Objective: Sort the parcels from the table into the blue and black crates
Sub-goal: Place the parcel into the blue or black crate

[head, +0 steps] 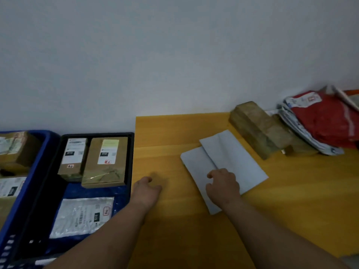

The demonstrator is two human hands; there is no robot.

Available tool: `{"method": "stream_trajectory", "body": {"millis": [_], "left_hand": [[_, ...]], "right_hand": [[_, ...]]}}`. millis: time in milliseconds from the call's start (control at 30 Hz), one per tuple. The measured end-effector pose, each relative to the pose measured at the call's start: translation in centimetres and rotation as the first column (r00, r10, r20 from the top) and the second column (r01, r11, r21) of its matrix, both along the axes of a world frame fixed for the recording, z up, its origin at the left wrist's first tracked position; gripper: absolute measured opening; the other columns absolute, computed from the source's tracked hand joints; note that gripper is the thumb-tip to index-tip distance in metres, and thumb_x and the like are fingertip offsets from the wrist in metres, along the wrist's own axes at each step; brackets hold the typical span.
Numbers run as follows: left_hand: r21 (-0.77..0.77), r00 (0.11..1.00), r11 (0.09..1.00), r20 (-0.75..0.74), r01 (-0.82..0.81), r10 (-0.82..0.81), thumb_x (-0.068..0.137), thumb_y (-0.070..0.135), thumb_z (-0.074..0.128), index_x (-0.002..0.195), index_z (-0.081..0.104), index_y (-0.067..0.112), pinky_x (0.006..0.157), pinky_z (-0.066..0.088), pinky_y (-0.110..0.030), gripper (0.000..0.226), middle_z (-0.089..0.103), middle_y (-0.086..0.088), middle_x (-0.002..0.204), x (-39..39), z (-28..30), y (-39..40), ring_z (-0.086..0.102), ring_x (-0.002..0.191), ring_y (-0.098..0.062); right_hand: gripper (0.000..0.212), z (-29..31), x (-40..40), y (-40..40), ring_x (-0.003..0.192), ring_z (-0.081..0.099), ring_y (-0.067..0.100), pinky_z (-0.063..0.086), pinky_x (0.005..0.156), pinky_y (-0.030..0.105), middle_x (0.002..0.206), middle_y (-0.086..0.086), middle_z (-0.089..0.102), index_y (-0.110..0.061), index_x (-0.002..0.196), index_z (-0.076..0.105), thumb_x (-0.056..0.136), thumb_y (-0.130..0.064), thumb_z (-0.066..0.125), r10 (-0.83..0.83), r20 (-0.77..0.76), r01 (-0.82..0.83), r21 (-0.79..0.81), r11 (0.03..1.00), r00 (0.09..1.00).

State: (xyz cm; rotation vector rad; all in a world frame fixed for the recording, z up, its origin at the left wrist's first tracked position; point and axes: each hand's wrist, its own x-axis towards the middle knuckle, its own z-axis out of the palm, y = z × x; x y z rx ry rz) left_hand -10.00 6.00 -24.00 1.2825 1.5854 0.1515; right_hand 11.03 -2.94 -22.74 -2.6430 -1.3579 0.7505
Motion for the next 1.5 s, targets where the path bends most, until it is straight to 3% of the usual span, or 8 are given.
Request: {"method": "stream_trajectory", "body": {"millis": [233,500,600,700,833,1200,1367,1500], "left_hand": [[-0.016,0.995,0.995,0.031,0.096,-0.095,0.097,0.03,0.055,0.146,0.037,0.019,0.092,0.046,-0.036,0.053,0.034,-0.009,0.15,4.2,0.1,-0.6,0.051,0.105,-0.025],[0.045,0.993,0.993,0.041,0.112,-0.113,0.099,0.025,0.052,0.147,0.038,0.017,0.063,0.043,-0.027,0.05,0.047,-0.005,0.139,9.3,0.8,-1.9,0.043,0.065,-0.004],[0.036,0.988,0.99,0.074,0.135,-0.137,0.1,0.025,0.051,0.144,0.043,0.018,0.075,0.044,-0.027,0.045,0.057,0.002,0.123,11.8,0.7,-2.8,0.054,0.088,-0.013],[0.02,0.981,0.987,0.113,0.158,-0.159,0.1,0.023,0.053,0.145,0.042,0.015,0.105,0.041,-0.035,0.048,0.045,-0.004,0.147,14.5,0.2,-4.0,0.045,0.132,-0.022],[0.018,0.983,0.985,0.065,0.17,-0.171,0.1,0.026,0.053,0.147,0.041,0.015,0.113,0.034,-0.038,0.05,0.031,-0.004,0.157,16.6,-0.8,-4.5,0.033,0.142,-0.023],[-0.059,0.993,0.991,0.029,0.119,-0.117,0.101,0.033,0.05,0.151,0.033,0.017,0.115,0.03,-0.038,0.056,0.024,-0.003,0.16,17.6,-1.5,-5.6,0.027,0.145,-0.024],[-0.113,0.993,0.992,0.099,-0.049,0.06,0.101,0.032,0.05,0.15,0.036,0.017,0.109,0.037,-0.041,0.053,0.032,-0.006,0.156,16.9,-0.4,-5.7,0.036,0.14,-0.029],[-0.119,0.983,0.99,0.156,-0.078,0.096,0.102,0.032,0.048,0.15,0.035,0.016,0.103,0.037,-0.039,0.052,0.033,-0.006,0.155,16.1,1.1,-5.5,0.036,0.139,-0.029]], "right_hand": [[0.048,-0.4,2.5,-2.2,0.134,0.032,0.028,0.034,0.107,0.038,0.147,0.004,0.036,-0.023,0.142,0.043,0.096,-0.032,0.051,-0.104,0.028,0.105,-0.071,0.992,0.994],[0.066,-1.5,7.1,-2.4,0.141,0.025,0.032,0.032,0.112,0.045,0.156,0.007,0.025,-0.021,0.15,0.03,0.093,-0.041,0.055,-0.076,-0.026,0.071,-0.136,0.988,0.997],[0.078,-2.1,9.1,-2.0,0.148,0.013,0.033,0.026,0.117,0.048,0.163,0.008,0.01,-0.023,0.153,0.02,0.09,-0.049,0.058,0.016,-0.03,-0.022,-0.184,0.983,0.999],[0.09,-3.0,11.3,-1.5,0.15,0.004,0.035,0.017,0.12,0.051,0.164,0.009,0.001,-0.025,0.154,0.012,0.086,-0.055,0.061,0.104,-0.031,-0.108,-0.234,0.966,0.994],[0.094,-4.4,12.9,-1.2,0.144,0.019,0.037,0.021,0.116,0.051,0.159,0.009,0.018,-0.025,0.152,0.017,0.078,-0.063,0.061,0.206,-0.041,-0.209,-0.277,0.938,0.978],[0.041,-5.1,13.2,-1.1,0.126,0.048,0.028,0.024,0.117,0.046,0.133,0.007,0.052,-0.018,0.132,0.045,0.091,-0.022,0.046,0.265,0.089,-0.246,-0.178,0.953,0.96],[0.012,-3.1,13.8,-0.2,0.106,0.059,0.029,0.04,0.097,0.038,0.095,0.001,0.059,-0.019,0.108,0.049,0.098,-0.021,0.042,0.053,-0.069,-0.051,0.029,0.998,0.996],[0.007,-0.8,12.8,0.4,0.092,0.057,0.029,0.047,0.073,0.035,0.093,0.003,0.056,-0.016,0.097,0.053,0.097,-0.02,0.047,-0.063,-0.312,0.129,0.195,0.972,0.948]]}}
